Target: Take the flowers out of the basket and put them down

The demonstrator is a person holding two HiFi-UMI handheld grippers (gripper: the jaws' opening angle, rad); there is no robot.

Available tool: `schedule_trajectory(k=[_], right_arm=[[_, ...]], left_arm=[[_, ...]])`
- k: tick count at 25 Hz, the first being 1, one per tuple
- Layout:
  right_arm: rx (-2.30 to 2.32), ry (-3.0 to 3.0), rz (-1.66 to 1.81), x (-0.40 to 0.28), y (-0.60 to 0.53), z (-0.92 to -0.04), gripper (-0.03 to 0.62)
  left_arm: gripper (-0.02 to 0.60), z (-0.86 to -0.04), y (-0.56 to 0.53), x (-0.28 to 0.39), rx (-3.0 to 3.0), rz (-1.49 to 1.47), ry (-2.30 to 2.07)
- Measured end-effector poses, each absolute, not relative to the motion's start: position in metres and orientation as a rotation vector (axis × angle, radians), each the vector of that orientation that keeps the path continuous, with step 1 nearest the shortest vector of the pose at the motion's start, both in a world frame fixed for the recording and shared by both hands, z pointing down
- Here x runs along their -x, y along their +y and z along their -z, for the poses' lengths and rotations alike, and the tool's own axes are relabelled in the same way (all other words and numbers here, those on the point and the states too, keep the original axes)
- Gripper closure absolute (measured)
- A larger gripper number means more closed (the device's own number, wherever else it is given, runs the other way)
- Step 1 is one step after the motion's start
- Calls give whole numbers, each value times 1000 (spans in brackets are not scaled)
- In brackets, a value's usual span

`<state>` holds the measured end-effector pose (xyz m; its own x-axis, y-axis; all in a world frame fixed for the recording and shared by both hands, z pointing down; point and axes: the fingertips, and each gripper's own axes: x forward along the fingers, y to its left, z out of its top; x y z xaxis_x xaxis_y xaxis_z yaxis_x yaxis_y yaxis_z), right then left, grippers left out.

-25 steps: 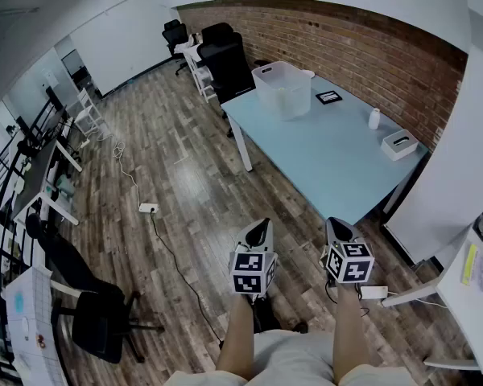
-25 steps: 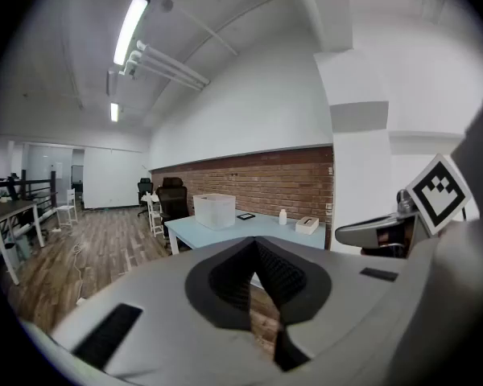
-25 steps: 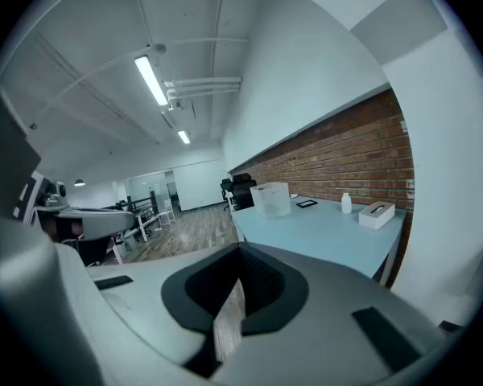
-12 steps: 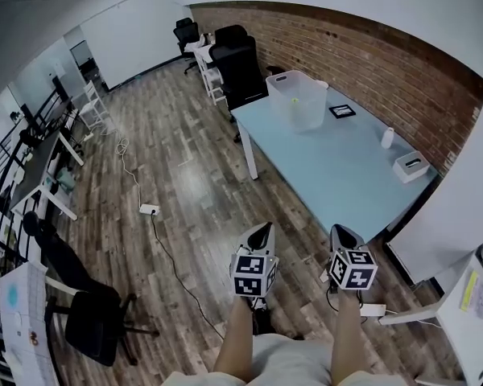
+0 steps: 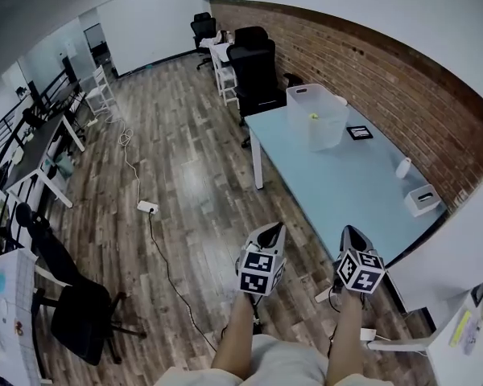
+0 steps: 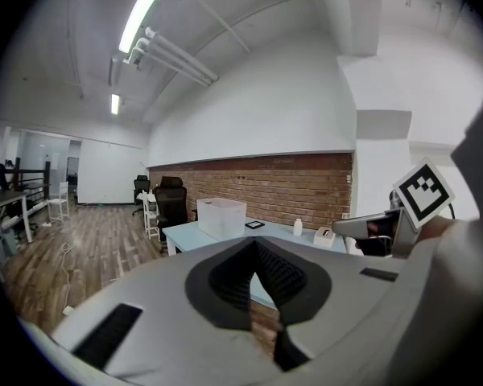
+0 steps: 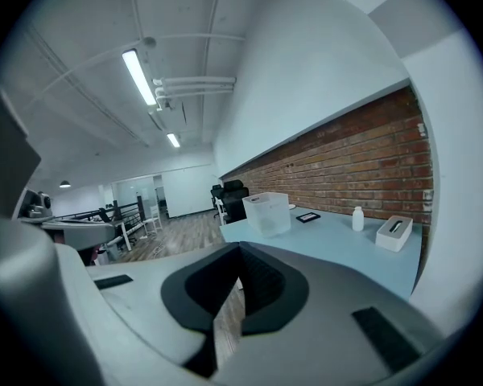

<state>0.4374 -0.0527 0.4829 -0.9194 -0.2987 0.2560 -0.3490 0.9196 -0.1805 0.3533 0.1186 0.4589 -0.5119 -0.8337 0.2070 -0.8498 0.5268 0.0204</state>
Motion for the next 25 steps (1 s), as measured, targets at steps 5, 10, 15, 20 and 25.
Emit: schedule_trajectory(k=[5,10,15,20,25], right_arm=[[-508,-2835,-325,-383,-64,-484,582],[-471,-2826,-367,-320,-50,-496,582],[-448,-2818,-390,-260,-29,-504,582],[-486,-2762,-369,-232,-34,-522,582],[-613,-2750,-348,-223,-62,-511,582]], left_arm=[[560,-451,117,-301,-1447,-120,-2578],[560,-454,129,-249,-1452,-113,-2591],[560,-457,140,-213,-1519,-107,-2539],[560,-484,138,-195,-1581,-185,-2464],[560,-479,145,-174,-1585,-167,-2452]])
